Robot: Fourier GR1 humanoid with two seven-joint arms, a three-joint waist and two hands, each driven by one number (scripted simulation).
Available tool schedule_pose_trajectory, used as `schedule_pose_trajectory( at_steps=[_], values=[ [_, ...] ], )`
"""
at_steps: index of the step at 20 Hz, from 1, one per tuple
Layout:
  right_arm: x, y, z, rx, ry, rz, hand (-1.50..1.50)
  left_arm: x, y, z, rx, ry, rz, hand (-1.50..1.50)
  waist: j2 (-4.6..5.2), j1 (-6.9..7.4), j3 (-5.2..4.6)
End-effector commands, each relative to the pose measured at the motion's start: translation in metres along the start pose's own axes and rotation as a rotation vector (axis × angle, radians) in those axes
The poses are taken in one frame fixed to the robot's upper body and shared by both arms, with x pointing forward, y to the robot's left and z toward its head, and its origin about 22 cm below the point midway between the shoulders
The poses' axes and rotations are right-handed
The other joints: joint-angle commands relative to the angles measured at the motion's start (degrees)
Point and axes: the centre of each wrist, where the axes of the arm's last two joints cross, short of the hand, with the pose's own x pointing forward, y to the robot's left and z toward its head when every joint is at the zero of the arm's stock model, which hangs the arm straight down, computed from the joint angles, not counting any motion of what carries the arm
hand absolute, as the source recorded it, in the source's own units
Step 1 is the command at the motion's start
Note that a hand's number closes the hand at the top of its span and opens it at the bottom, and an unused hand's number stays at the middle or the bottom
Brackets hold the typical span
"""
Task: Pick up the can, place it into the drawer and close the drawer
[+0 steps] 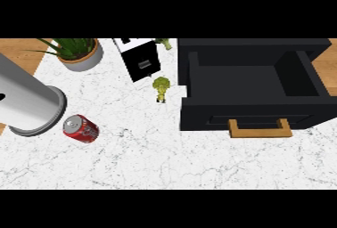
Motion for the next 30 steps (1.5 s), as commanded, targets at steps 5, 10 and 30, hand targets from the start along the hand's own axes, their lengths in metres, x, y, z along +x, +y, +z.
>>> schedule_pose_trajectory(
  at_steps=[5,10,30],
  values=[
    [0.015,-0.027,-0.003,-0.009,-0.015,-0.001,-1.50,-0.023,-0.016,-0.037,-0.025,0.055,0.071,-1.50,0.04,0.20,-0.01],
    [0.017,-0.015,0.026,-0.011,-0.001,-0.003,-1.50,-0.036,-0.012,-0.042,0.019,0.083,0.056,-1.50,0.01,0.05,-0.02],
    [0.008,-0.044,0.044,0.021,0.005,-0.002,-1.50,-0.132,-0.005,-0.072,0.139,0.118,-0.026,-1.50,0.14,-0.45,-0.06]
  ],
)
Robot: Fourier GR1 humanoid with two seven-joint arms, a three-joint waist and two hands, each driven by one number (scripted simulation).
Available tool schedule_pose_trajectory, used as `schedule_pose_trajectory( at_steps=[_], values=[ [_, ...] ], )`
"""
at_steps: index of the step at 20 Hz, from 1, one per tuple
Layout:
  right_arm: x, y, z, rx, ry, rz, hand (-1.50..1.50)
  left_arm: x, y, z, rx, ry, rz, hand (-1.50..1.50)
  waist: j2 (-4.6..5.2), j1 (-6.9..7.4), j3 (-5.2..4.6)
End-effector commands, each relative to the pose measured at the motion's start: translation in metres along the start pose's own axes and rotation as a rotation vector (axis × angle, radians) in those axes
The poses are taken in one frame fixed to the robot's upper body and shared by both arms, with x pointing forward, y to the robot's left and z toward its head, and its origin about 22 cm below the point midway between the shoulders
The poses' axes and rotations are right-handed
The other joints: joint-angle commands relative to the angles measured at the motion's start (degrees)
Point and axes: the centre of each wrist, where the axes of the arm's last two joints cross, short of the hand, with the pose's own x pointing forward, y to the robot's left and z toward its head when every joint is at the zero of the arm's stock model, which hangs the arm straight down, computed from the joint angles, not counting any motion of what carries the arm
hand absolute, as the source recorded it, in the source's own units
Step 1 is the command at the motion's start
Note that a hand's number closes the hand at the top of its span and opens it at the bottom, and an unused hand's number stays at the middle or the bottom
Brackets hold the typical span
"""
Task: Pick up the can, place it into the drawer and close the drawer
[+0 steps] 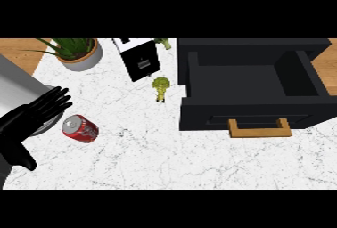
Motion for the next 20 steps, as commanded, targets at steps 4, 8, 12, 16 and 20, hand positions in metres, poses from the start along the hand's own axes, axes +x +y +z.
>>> schedule_pose_trajectory(
  at_steps=[4,8,12,16,20],
  values=[
    [-0.009,-0.005,-0.012,-0.008,0.020,0.005,-1.50,-0.031,0.012,0.005,0.062,-0.007,-0.008,-1.50,0.10,0.11,0.00],
    [-0.008,0.001,0.000,-0.002,-0.005,0.007,-1.50,-0.043,0.018,-0.003,0.081,0.015,-0.022,-1.50,0.19,-0.41,-0.04],
    [0.011,-0.012,-0.002,0.005,-0.006,0.004,-1.50,-0.051,0.025,0.009,0.094,0.009,-0.026,-1.50,0.19,-0.50,-0.06],
    [0.004,0.004,-0.005,0.006,-0.008,-0.012,-1.50,-0.082,0.009,-0.001,0.089,0.067,0.001,-1.50,0.42,-0.81,-0.13],
    [0.015,-0.018,0.011,-0.003,-0.016,0.010,-1.50,-0.084,0.012,-0.001,0.109,0.074,0.017,-1.50,0.24,-0.98,-0.09]
  ],
)
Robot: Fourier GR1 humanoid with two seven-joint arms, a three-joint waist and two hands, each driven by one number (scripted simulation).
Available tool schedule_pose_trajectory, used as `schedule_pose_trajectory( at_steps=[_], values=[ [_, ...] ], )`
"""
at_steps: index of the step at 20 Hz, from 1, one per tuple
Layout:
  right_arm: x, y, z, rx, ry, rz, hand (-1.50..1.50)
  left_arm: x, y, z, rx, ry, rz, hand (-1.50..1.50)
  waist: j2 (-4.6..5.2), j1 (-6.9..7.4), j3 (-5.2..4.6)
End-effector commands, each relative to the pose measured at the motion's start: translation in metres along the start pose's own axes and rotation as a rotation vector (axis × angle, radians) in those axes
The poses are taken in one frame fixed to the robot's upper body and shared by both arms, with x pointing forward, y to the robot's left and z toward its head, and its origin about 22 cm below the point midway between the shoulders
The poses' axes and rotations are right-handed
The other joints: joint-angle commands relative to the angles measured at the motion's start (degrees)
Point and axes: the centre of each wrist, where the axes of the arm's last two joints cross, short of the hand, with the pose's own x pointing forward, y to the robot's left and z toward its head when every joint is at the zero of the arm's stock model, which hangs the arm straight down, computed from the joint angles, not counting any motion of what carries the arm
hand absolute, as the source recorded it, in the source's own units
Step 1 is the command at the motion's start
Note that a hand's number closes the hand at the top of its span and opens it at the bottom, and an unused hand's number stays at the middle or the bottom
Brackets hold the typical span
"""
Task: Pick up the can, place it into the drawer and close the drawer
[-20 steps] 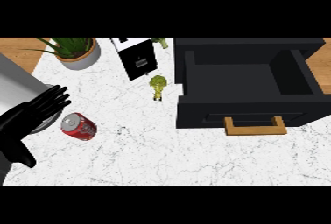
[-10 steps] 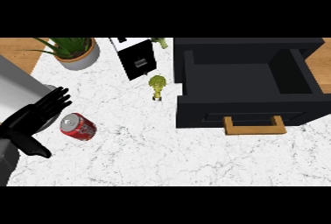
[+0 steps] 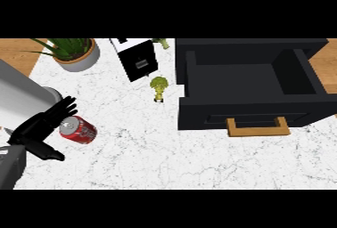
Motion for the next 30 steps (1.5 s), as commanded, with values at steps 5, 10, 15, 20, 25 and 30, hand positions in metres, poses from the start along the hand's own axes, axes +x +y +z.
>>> schedule_pose_trajectory(
  at_steps=[5,10,15,20,25,30],
  values=[
    [0.003,0.006,0.007,0.008,-0.015,-0.023,-1.50,-0.021,-0.013,-0.011,-0.067,-0.041,0.079,-1.50,0.24,-0.89,-0.10],
    [0.011,0.007,-0.007,0.009,0.014,-0.006,-1.50,-0.039,-0.022,-0.002,-0.112,-0.037,0.102,-1.50,0.13,0.09,-0.07],
    [0.003,-0.003,0.008,0.015,0.009,-0.019,-1.50,-0.038,-0.031,-0.022,-0.078,-0.024,0.157,-1.50,0.17,-0.61,-0.05],
    [0.007,0.003,0.004,0.018,0.009,-0.038,-1.50,-0.030,-0.023,-0.019,-0.163,-0.042,0.203,1.50,0.10,-0.23,-0.06],
    [0.007,0.008,0.007,0.008,0.010,-0.019,-1.50,-0.019,-0.034,-0.043,-0.250,-0.033,0.231,1.50,0.08,-0.27,-0.03],
    [0.012,0.008,0.018,0.019,0.028,-0.019,-1.50,-0.017,-0.044,-0.051,-0.340,-0.094,0.261,1.50,-0.26,0.09,0.01]
  ],
)
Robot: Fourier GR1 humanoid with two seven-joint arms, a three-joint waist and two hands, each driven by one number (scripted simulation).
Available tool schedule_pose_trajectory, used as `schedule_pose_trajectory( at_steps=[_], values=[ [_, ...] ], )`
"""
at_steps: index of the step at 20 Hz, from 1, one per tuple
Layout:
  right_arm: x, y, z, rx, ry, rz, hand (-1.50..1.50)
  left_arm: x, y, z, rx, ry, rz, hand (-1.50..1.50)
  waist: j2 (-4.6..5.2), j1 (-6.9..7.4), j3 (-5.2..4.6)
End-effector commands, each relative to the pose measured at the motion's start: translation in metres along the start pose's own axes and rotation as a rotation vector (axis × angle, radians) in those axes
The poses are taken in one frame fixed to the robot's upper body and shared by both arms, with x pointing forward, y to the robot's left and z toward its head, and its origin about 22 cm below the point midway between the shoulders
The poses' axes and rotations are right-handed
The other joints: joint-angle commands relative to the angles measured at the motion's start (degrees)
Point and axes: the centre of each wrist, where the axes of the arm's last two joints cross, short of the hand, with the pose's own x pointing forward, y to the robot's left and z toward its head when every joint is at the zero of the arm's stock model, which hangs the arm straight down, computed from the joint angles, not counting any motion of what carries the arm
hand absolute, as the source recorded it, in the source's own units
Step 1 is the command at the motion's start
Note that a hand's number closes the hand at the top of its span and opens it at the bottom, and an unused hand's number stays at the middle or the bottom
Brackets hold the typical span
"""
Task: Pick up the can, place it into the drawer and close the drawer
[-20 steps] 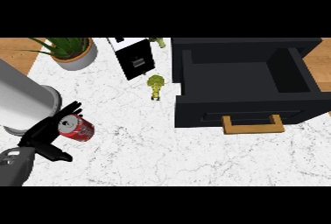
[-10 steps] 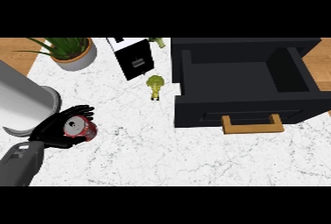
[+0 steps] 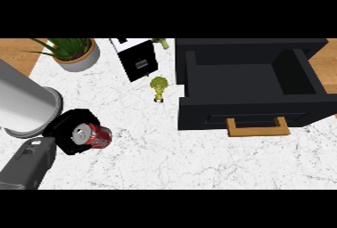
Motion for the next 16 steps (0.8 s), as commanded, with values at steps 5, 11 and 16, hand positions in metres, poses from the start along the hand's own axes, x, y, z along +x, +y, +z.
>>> schedule_pose_trajectory(
  at_steps=[5,11,16],
  values=[
    [0.002,0.005,0.007,-0.064,0.004,0.009,-1.50,-0.005,-0.032,-0.039,0.154,-0.284,0.137,1.50,-0.74,2.01,0.23],
    [0.010,0.000,0.003,-0.048,0.010,0.023,-1.50,-0.009,-0.070,-0.075,0.517,-0.420,0.183,1.50,-0.92,2.57,0.29],
    [0.007,0.002,0.023,-0.049,0.030,0.008,-1.50,0.031,-0.104,-0.102,0.503,-0.495,0.126,1.50,-1.24,2.44,0.33]
  ],
)
